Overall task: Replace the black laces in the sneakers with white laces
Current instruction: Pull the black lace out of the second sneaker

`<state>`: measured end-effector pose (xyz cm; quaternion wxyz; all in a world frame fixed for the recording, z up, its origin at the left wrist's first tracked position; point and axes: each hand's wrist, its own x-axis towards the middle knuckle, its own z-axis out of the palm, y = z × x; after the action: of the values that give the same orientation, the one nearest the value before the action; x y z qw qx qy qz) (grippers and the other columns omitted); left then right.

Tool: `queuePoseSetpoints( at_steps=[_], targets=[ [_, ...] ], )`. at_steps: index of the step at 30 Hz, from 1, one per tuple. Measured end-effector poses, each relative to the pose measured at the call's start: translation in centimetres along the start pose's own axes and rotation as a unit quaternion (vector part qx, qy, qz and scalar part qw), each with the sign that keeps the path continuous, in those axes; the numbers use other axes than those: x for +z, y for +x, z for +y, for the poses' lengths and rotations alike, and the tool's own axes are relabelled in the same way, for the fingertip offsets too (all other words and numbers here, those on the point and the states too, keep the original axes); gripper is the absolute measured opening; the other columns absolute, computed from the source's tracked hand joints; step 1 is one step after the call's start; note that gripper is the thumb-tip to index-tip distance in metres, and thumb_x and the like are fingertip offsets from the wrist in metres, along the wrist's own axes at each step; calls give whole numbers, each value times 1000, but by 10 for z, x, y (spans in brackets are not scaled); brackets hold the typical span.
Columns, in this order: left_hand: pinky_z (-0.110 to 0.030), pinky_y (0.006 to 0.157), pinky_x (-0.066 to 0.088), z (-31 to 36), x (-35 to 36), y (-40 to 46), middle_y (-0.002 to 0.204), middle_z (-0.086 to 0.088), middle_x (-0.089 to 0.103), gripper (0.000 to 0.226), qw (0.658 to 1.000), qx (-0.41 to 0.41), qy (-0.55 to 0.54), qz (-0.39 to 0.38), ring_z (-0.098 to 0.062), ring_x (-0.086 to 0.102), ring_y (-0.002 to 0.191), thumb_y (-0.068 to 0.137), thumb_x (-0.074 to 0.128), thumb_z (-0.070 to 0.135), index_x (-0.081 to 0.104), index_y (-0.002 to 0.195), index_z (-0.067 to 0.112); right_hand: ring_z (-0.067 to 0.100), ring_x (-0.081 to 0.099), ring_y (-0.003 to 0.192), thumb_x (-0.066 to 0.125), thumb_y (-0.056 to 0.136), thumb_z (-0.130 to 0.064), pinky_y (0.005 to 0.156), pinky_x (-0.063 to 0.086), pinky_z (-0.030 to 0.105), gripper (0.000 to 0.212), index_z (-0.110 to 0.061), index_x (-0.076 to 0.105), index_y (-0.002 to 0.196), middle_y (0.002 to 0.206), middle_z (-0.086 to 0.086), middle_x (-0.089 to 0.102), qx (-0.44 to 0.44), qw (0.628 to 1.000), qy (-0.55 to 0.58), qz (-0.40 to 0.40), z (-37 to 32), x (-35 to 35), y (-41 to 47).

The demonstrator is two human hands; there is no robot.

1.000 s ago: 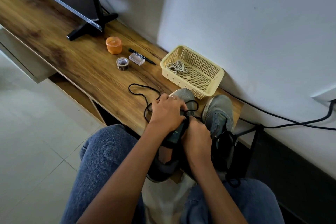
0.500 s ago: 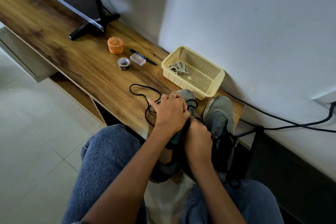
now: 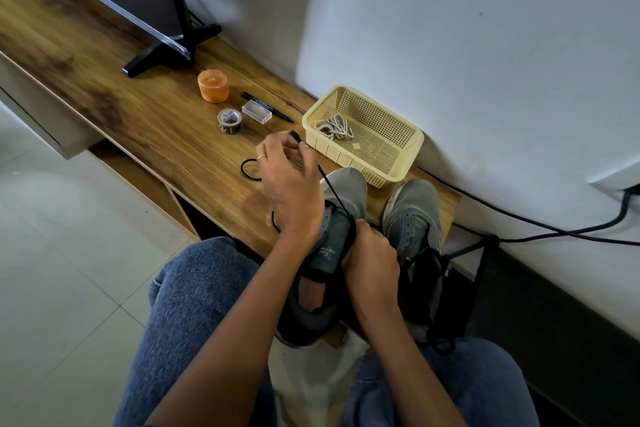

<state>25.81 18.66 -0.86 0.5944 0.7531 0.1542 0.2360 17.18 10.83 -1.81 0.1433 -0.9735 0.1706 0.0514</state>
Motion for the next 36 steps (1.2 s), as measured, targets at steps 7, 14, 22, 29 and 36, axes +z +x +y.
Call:
queuePoseSetpoints(
  at_steps=[7, 14, 22, 29, 36],
  targets=[
    [-42, 98, 42, -20, 2, -10, 108, 5, 64, 16, 888, 22, 233, -397, -19, 53, 112, 93, 55, 37, 65, 101, 29, 34, 61, 100, 41, 94, -7, 72, 46, 38, 25, -7, 49, 118, 112, 13, 59, -4, 1000, -4, -4, 1, -1, 0],
    [-46, 116, 6, -20, -1, -14, 122, 14, 60, 18, 814, 160, 386, -403, -14, 37, 128, 83, 69, 40, 66, 101, 38, 34, 59, 105, 40, 96, -10, 78, 48, 39, 27, -9, 47, 122, 118, 12, 57, 0, 1000, -8, -18, -1, -2, 1],
    [-66, 110, 20, -21, 9, -21, 105, -1, 62, 9, 843, 94, 381, -367, -20, 49, 112, 94, 60, 24, 68, 94, 19, 35, 60, 104, 38, 98, -13, 75, 46, 38, 24, -9, 47, 120, 115, 12, 58, -6, 1000, -15, -20, -2, -4, 0],
    [-27, 58, 42, -6, 1, -16, 96, 0, 53, 12, 955, 43, 205, -208, -18, 60, 77, 104, 36, 23, 43, 104, 14, 36, 60, 103, 42, 94, -9, 74, 47, 39, 25, -9, 47, 119, 113, 13, 60, 6, 1000, 6, -9, -1, -3, -2],
    [-21, 46, 36, 4, -13, 11, 74, 9, 51, 11, 993, 42, 76, -77, -5, 46, 57, 104, 35, 21, 43, 106, 14, 34, 61, 99, 41, 96, -10, 70, 43, 35, 21, -10, 48, 115, 116, 11, 57, 13, 1000, 9, 3, 5, -3, -5]
  ],
)
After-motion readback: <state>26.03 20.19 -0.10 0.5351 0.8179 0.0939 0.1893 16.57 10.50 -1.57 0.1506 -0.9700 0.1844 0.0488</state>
